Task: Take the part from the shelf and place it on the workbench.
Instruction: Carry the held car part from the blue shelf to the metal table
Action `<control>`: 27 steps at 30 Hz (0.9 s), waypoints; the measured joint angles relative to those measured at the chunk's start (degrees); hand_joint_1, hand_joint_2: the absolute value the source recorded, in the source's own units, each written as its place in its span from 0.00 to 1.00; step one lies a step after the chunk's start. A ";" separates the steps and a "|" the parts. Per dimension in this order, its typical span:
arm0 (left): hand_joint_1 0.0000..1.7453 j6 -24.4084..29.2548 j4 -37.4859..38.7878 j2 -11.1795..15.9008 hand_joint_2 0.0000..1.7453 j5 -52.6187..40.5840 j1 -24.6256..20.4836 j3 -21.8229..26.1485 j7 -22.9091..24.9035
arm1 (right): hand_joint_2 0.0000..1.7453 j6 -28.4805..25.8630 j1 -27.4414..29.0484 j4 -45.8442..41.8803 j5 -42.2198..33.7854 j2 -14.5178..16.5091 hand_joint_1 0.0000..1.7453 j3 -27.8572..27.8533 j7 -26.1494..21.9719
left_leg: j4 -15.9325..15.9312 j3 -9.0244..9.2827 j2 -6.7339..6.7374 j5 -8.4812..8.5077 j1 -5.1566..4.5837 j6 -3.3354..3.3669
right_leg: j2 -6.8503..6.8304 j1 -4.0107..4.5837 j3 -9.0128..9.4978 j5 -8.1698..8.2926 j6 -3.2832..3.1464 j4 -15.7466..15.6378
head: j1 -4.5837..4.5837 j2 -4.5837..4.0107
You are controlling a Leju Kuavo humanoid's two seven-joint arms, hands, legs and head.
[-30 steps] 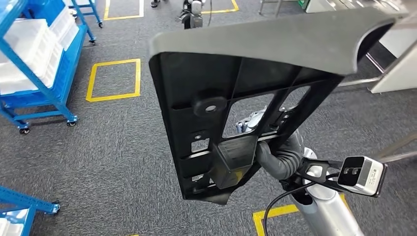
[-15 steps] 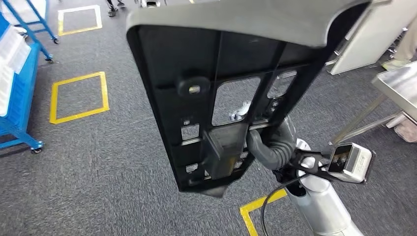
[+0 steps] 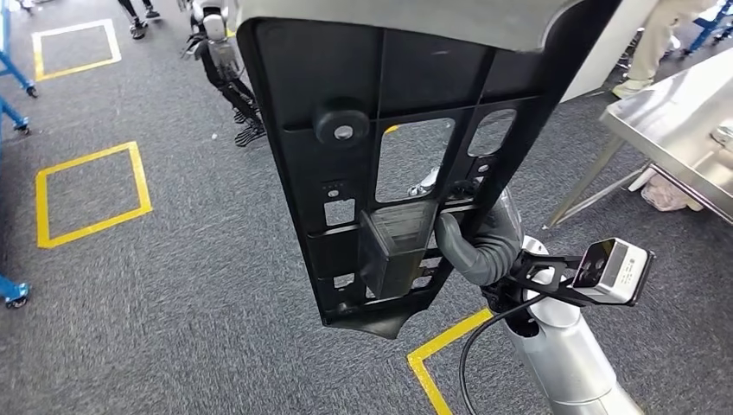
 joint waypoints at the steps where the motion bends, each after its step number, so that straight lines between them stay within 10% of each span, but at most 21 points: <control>1: 0.00 -0.38 0.00 0.01 1.00 -0.15 0.01 -0.01 0.00 | 1.00 0.04 0.10 -0.14 0.00 -0.01 1.00 -0.19 0.06 | -0.01 0.16 0.59 -0.18 -0.11 -0.30 | -0.17 0.28 0.19 -0.16 -0.34 -0.62 | -0.03 0.00; 3: 0.00 -1.10 -0.01 0.08 1.00 -0.50 -0.08 -0.01 -0.01 | 1.00 0.11 0.64 -0.49 0.02 -0.05 1.00 -0.67 0.08 | 0.00 0.46 1.54 -0.57 -0.08 -0.93 | 1.44 0.18 0.16 0.00 -0.91 -0.82 | -0.03 0.00; 5: 0.00 -1.46 -0.02 0.17 1.00 -0.75 -0.08 -0.03 0.01 | 1.00 0.19 1.20 -0.79 0.09 -0.13 1.00 -1.11 -0.08 | 2.25 -0.22 -0.34 -2.29 0.18 -1.45 | 2.88 -0.22 0.45 0.28 -1.53 -1.24 | -0.09 0.00; 8: 0.00 -1.61 -0.02 0.35 1.00 -0.86 0.11 -0.07 0.05 | 1.00 0.35 1.97 -0.90 0.21 -0.14 1.00 -1.27 -0.24 | 13.20 -5.41 -4.22 -7.40 0.47 -1.86 | 5.12 -0.37 0.64 0.38 -2.06 -1.36 | -0.39 0.00; 10: 0.00 -1.61 -0.02 0.50 1.00 -0.86 0.21 -0.07 0.12 | 1.00 0.52 2.56 -0.87 0.26 -0.15 1.00 -1.28 -0.25 | 16.91 -7.80 -4.66 -7.49 0.47 -1.95 | 6.86 -0.35 0.71 0.32 -2.08 -1.22 | -0.44 0.00; 14: 0.00 -1.60 -0.01 0.74 1.00 -1.19 0.23 -0.08 0.18 | 1.00 0.81 2.96 -0.86 0.52 -0.15 1.00 -1.44 -0.53 | 4.19 -3.05 -7.76 0.06 0.72 -1.46 | 10.06 -0.49 0.76 -0.02 -1.53 -0.65 | -0.45 0.00; 16: 0.00 -1.62 -0.01 0.89 1.00 -1.51 0.19 -0.10 0.11 | 1.00 0.89 3.28 -0.86 0.81 -0.16 1.00 -1.59 -0.94 | 0.87 -1.73 -9.67 0.80 0.73 -1.09 | 11.32 -0.68 0.31 0.01 -0.86 -0.44 | -0.47 0.00; 18: 0.00 -1.71 -0.02 1.04 1.00 -1.68 0.02 -0.12 0.03 | 1.00 0.92 3.67 -0.87 0.97 -0.16 1.00 -1.84 -1.14 | 0.48 -1.54 -8.75 0.89 0.66 -0.59 | 12.42 -0.89 0.01 0.21 -0.09 -0.54 | -0.53 0.01; 21: 0.00 -2.01 -0.02 1.17 1.00 -1.94 -0.02 -0.14 -0.03 | 1.00 0.93 3.82 -0.90 1.02 -0.18 1.00 -2.36 -1.22 | -0.38 -1.08 -6.59 1.27 0.88 0.51 | 8.70 -0.62 -1.72 -2.10 0.78 3.06 | -0.21 0.01; 24: 0.00 -2.22 -0.02 1.29 1.00 -2.07 0.13 -0.14 0.05 | 1.00 0.92 4.08 -0.90 1.12 -0.19 1.00 -2.51 -1.21 | -0.47 -1.03 -4.38 1.14 0.62 0.96 | 5.43 -1.04 -7.07 -6.85 1.57 13.88 | 0.07 0.00; 27: 0.00 -2.26 -0.02 1.35 1.00 -2.16 0.03 -0.16 0.31 | 1.00 0.90 4.26 -0.89 1.25 -0.20 1.00 -2.54 -1.10 | -0.41 -0.80 -2.31 0.88 0.60 0.75 | 4.51 -1.56 -5.97 -4.36 2.00 11.83 | 0.10 0.00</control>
